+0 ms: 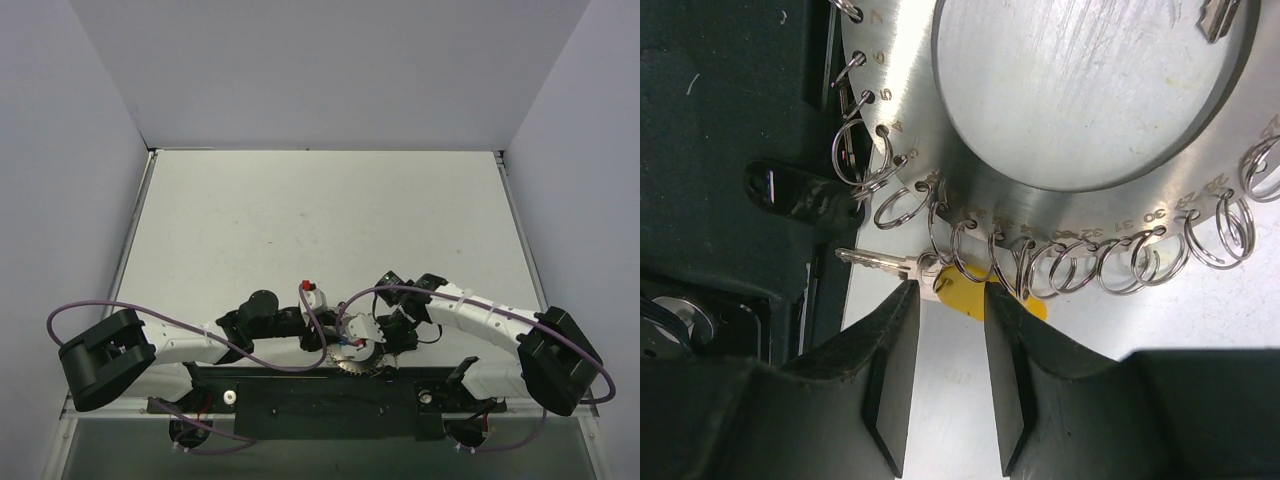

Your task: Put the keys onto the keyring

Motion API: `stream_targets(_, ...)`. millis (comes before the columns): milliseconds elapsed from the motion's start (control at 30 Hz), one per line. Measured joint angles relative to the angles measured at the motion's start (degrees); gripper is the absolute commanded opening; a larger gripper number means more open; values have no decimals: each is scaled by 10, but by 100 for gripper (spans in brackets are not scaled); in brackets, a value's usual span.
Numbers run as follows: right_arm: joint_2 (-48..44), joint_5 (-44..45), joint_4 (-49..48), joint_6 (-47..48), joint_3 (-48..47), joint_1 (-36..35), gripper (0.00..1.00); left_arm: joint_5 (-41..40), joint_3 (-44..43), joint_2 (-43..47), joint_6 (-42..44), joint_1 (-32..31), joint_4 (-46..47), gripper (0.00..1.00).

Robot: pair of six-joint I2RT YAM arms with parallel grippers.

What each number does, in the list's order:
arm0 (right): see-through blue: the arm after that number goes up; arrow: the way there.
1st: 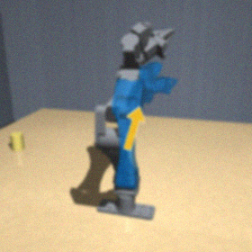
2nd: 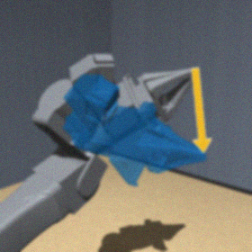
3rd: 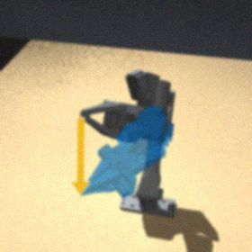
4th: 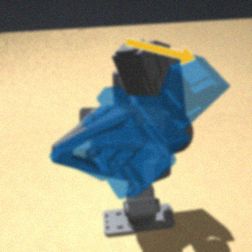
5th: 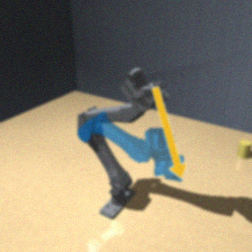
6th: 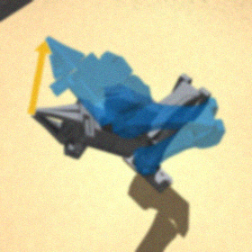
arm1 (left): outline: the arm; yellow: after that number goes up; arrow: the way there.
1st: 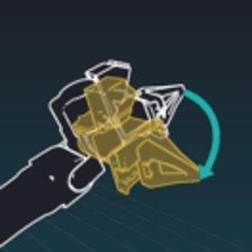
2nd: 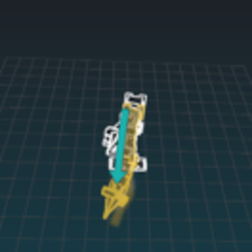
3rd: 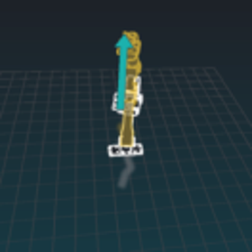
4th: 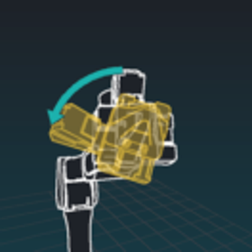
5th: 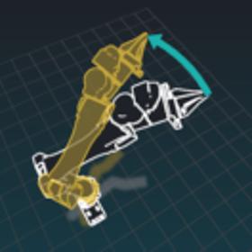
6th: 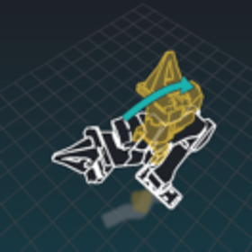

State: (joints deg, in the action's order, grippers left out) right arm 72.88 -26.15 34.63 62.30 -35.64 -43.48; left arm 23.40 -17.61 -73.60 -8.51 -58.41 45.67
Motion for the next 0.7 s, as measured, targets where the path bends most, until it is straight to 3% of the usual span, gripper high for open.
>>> stream_targets(700,17,36,-18,-38,2,-39,11,-7,4,12,2,0,0,52)
